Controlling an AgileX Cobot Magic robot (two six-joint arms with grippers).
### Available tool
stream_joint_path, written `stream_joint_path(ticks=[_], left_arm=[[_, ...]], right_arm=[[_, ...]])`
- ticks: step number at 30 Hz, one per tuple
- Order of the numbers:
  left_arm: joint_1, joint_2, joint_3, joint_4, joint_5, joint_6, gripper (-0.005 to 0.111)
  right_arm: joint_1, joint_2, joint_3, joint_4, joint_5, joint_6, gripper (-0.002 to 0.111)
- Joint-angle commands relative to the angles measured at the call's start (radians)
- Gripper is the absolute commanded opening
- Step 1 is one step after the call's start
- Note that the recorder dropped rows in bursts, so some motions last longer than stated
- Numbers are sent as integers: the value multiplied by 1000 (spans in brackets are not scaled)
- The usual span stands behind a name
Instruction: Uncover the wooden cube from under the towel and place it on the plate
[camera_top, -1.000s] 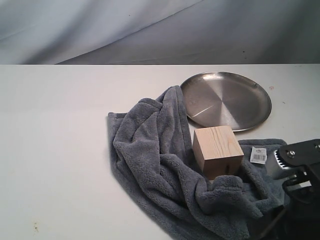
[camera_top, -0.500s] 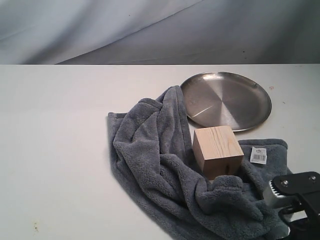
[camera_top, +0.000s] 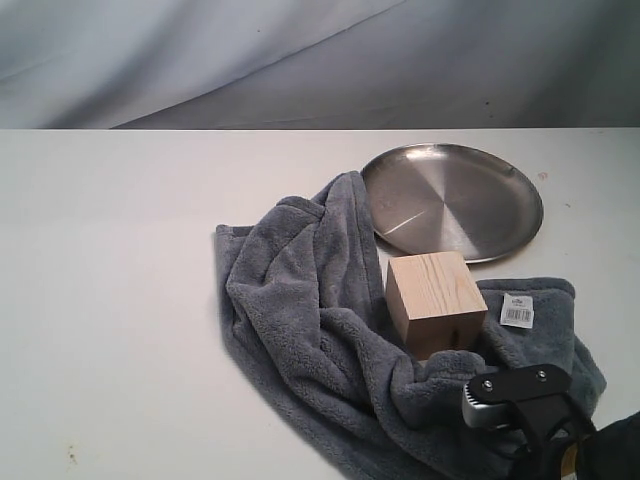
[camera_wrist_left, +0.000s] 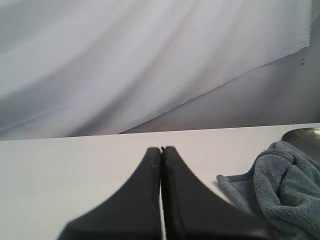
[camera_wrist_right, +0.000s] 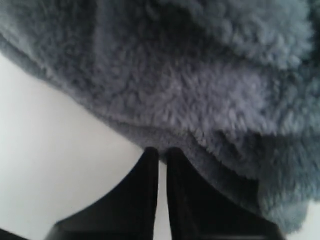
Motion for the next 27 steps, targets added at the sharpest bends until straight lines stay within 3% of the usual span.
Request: stream_joint_path(ticks=[1, 12, 27], left_arm=[[2, -4, 4, -2, -11, -2, 0], [2, -4, 4, -2, -11, -2, 0], [2, -4, 4, -2, -11, -2, 0]], right_arm=[[0, 18, 0, -51, -124, 10, 6], [-2, 18, 0, -283, -172, 190, 6], [-2, 18, 0, -975, -114, 869, 6]])
